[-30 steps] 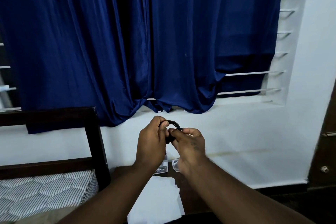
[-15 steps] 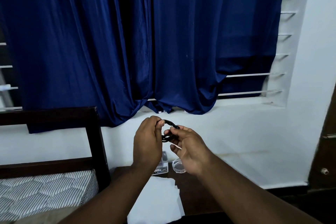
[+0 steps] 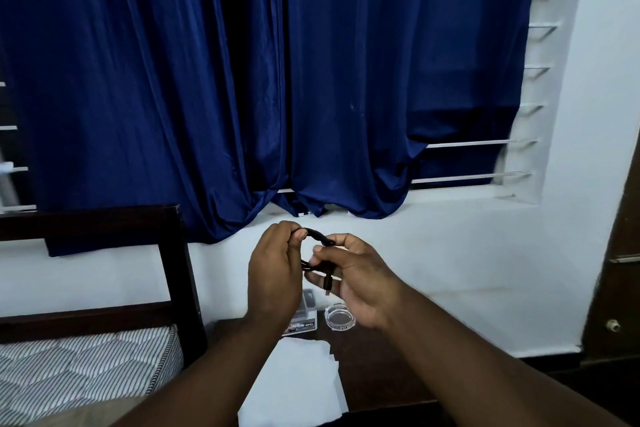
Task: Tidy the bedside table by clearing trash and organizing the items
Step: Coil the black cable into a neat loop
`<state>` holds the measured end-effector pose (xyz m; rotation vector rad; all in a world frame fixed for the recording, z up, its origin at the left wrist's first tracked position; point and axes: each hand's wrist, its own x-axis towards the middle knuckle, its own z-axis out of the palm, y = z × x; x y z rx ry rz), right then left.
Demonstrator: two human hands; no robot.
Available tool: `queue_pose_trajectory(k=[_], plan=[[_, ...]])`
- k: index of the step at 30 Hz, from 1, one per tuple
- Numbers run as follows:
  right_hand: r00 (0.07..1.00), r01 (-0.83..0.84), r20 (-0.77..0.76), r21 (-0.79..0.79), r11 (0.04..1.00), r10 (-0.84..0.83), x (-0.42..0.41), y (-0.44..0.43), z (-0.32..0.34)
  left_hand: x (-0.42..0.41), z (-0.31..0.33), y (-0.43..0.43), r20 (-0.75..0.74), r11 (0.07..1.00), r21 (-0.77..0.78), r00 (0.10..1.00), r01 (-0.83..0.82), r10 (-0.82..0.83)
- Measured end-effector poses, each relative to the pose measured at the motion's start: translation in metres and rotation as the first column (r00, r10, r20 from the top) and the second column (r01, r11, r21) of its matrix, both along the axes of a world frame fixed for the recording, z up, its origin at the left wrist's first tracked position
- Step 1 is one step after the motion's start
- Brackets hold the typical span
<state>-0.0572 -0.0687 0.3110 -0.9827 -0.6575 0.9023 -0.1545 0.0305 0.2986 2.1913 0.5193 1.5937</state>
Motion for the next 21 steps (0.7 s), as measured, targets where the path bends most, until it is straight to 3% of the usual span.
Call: queue_pose_trajectory(k=[3,6,12,16,21], plan=[[0.978,0.151,0.14,0.025,0.988,-0.153,0.001,0.0,-0.001,0.0,0.0,0.001,0.015,1.0,0.015,1.0,-0.014,0.014],[0.961,0.197,0.186,0.062,0.978,-0.205,-0.002,0.001,-0.002,0.005,0.0,-0.002,0.066,0.998,-0.049,0.997,-0.035,0.038],[0.994,0.109,-0.001,0.082,0.991,-0.11,-0.013,0.005,-0.015,0.016,0.002,-0.014,0.19,0.968,-0.25,0.98,-0.002,0.051],[0.99,0.117,-0.099,0.173,0.978,-0.101,-0.021,0.013,-0.027,0.025,0.0,-0.017,0.3,0.873,-0.478,0.952,0.101,0.054],[0.984,0.179,0.0,0.127,0.976,-0.18,-0.024,0.015,-0.038,0.029,-0.007,-0.016,0.411,0.722,-0.628,0.912,0.291,-0.011]])
